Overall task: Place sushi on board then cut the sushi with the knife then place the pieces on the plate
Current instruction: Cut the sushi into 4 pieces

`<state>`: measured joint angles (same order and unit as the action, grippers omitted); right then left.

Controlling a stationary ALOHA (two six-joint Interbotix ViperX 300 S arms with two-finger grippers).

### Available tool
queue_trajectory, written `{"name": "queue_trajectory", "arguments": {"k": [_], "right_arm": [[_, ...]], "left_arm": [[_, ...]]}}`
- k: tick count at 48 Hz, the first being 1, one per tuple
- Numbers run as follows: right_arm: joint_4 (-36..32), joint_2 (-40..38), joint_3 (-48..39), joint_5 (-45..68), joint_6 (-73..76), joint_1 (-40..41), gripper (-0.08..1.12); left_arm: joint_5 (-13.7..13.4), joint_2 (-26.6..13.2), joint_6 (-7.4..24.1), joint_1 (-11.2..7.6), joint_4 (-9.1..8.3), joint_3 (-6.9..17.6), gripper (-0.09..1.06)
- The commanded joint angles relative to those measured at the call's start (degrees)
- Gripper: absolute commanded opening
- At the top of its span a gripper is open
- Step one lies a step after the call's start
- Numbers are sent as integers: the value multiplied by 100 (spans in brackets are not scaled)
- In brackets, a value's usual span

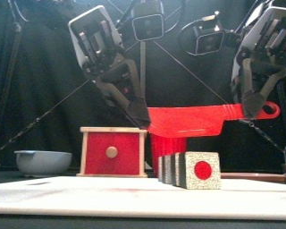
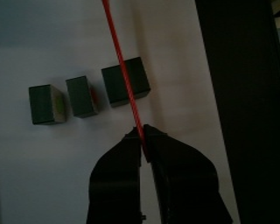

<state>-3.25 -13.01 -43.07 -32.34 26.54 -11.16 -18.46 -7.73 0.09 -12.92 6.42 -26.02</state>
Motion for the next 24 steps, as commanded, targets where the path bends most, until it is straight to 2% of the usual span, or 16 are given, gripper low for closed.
{"name": "queue_trajectory", "arguments": {"k": [1,12,24], "right_arm": [[44,-105,-9,9,44,18,50],[44,-18,-44,62,35,9,50],[53,53,-70,70,35,9,50]], "left_arm": [[0,26,9,-176,79,123,42],[18,-105,9,-185,211,149,42],[44,-167,9,-185,211,167,42]]}}
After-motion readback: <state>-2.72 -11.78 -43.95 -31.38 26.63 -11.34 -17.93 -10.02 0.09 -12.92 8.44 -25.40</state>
